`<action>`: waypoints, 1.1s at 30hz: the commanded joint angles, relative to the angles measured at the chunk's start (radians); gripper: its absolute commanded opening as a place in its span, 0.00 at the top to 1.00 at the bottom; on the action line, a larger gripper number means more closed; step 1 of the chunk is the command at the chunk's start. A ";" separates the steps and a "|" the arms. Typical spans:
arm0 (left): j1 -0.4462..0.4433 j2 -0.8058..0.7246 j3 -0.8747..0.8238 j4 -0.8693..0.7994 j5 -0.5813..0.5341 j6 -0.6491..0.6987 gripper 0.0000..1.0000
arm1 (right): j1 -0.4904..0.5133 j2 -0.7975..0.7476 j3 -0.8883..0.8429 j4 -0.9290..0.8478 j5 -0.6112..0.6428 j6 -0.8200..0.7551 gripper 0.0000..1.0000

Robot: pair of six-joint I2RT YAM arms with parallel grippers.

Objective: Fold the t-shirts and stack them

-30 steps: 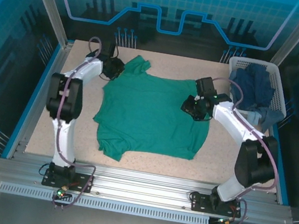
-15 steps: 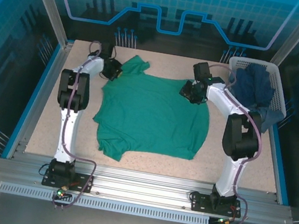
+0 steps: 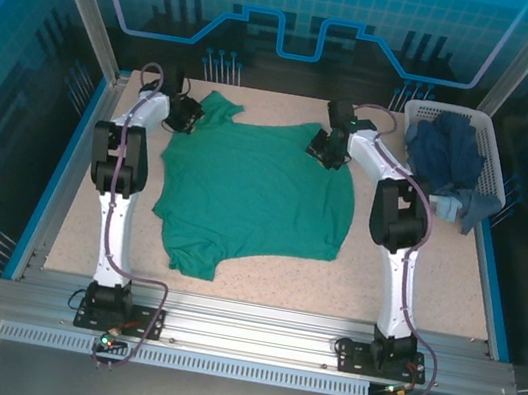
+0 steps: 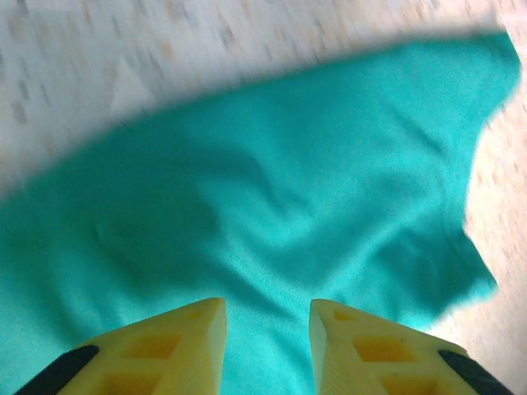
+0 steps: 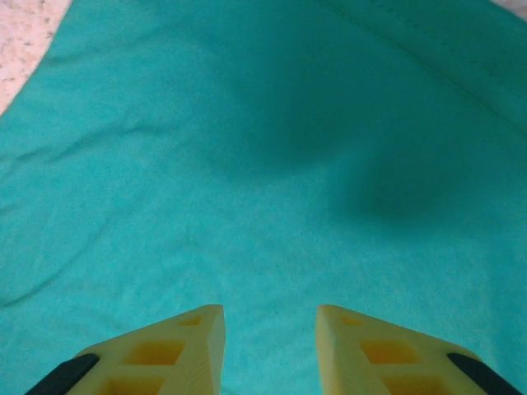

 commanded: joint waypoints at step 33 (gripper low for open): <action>-0.059 -0.366 -0.279 -0.116 -0.116 0.115 0.50 | -0.061 0.034 0.208 -0.079 -0.116 -0.018 0.58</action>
